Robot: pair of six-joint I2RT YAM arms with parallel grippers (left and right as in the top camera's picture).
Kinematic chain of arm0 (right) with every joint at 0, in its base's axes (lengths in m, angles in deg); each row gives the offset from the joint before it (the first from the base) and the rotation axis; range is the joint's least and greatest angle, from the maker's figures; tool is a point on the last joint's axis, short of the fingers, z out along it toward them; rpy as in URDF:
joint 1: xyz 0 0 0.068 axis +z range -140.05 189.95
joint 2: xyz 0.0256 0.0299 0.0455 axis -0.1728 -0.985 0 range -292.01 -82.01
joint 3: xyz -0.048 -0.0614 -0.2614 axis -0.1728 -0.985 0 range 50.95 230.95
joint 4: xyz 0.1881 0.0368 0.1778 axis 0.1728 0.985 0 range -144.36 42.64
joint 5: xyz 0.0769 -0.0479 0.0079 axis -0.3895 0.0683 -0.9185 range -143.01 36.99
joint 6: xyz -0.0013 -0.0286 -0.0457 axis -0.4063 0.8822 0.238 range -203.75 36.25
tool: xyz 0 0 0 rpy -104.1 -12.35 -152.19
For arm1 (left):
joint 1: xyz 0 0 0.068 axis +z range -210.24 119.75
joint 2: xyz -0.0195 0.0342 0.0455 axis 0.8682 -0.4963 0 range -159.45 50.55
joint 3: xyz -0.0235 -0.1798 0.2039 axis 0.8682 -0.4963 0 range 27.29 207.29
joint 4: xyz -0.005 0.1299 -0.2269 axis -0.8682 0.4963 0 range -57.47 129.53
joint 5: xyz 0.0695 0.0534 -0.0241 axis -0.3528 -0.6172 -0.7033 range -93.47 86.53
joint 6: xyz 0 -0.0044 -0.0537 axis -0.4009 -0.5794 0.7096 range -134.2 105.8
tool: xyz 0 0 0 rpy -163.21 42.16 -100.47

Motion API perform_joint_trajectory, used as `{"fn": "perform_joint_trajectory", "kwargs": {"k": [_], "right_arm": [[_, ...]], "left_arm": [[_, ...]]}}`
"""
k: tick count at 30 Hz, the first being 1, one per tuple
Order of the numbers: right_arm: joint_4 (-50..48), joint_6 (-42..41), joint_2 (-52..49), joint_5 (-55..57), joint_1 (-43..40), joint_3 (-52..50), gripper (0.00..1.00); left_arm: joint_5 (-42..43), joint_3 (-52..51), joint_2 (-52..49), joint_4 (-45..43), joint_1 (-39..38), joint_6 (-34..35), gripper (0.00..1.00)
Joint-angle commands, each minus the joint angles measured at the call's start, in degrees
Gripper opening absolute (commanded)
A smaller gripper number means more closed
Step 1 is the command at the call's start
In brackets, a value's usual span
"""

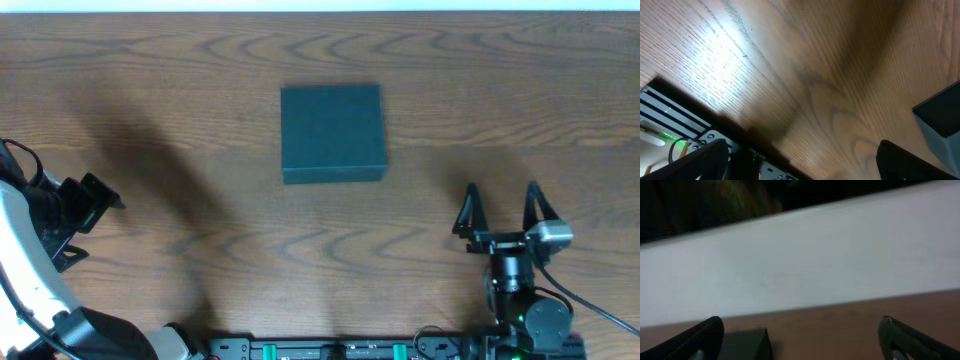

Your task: Pack container

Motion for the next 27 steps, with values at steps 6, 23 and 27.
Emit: {"fn": "perform_joint_trajectory", "kwargs": {"k": [6,23,27], "right_arm": [[4.39,11.72,0.7,0.81,0.42,-0.7,0.99],[16.2,10.27,0.68,0.85,0.42,-0.7,0.99],[16.2,10.27,0.68,0.85,0.42,-0.7,0.99]], "left_arm": [[-0.24,0.63,0.2,0.17,0.22,0.0,0.95],[-0.24,0.63,0.2,0.17,0.22,0.0,0.95],[-0.24,0.63,0.2,0.15,0.22,0.0,0.95]]}}
